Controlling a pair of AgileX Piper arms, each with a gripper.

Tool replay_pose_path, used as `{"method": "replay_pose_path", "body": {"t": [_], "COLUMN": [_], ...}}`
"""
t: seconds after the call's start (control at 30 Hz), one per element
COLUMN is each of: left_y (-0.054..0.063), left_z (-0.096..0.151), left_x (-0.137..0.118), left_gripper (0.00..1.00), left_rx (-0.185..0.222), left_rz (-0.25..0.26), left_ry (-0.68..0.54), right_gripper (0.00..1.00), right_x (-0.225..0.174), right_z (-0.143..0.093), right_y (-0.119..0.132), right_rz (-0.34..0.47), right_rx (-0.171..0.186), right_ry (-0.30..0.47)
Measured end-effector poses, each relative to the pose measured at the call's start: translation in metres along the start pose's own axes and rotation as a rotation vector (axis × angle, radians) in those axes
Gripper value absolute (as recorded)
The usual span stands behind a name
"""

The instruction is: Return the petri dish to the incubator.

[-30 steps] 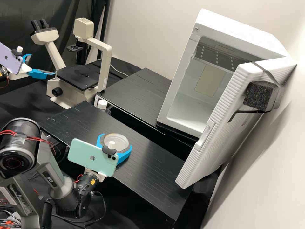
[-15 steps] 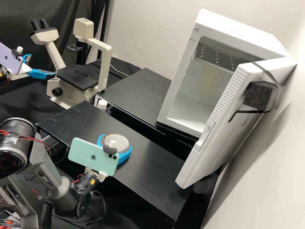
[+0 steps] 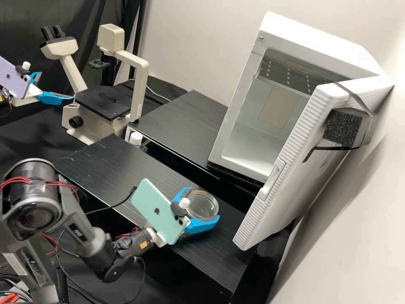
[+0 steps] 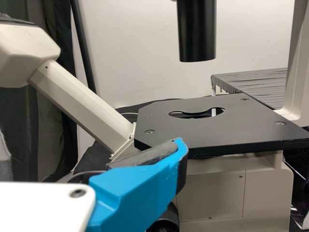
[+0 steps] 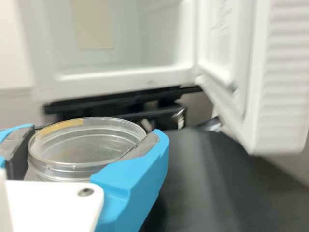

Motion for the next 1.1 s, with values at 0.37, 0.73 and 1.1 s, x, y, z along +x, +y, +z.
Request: {"method": "replay_pose_path", "body": {"t": [0.37,0.73,1.1], "left_y": [0.0,0.0,0.0], "left_z": [0.0,0.0,0.0], "left_x": [0.0,0.0,0.0], "left_gripper": [1.0,1.0,1.0], "left_rx": [0.0,0.0,0.0], "left_rz": [0.0,0.0,0.0], "left_ry": [0.0,0.0,0.0], "right_gripper": [0.0,0.0,0.0], "right_x": [0.089,0.154,0.196], "right_z": [-0.018,-0.041,-0.04], "right_y": [0.037,0.033,0.013], "right_rz": [0.222,0.188,0.131], "right_rx": [-0.037,-0.035,-0.074], "right_ry": [0.084,0.106,0.057]}}
